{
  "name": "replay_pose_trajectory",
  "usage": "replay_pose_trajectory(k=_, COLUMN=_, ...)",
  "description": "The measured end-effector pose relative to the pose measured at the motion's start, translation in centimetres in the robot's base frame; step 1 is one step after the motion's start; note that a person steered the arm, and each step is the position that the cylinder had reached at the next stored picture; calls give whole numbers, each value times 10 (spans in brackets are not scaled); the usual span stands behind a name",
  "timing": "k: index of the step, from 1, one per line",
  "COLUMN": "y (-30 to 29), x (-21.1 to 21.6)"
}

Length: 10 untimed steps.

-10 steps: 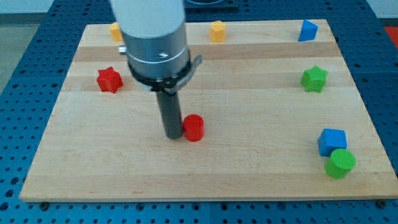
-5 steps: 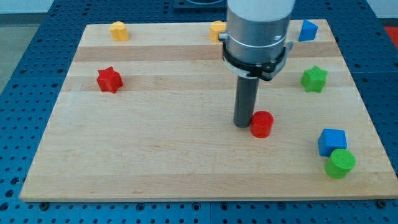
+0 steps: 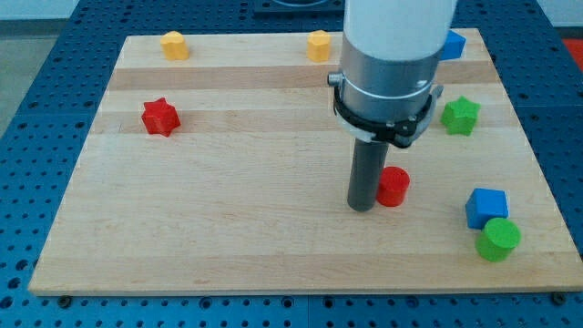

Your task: Place the red circle above the blue cube

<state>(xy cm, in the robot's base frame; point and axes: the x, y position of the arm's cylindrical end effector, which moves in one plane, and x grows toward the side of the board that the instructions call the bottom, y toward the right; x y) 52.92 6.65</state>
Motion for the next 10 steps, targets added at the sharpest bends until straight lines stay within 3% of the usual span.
replay_pose_trajectory(k=3, y=67, x=-17)
replay_pose_trajectory(k=5, y=45, x=-43)
replay_pose_trajectory(k=7, y=65, x=-63)
replay_pose_trajectory(k=10, y=90, x=-61)
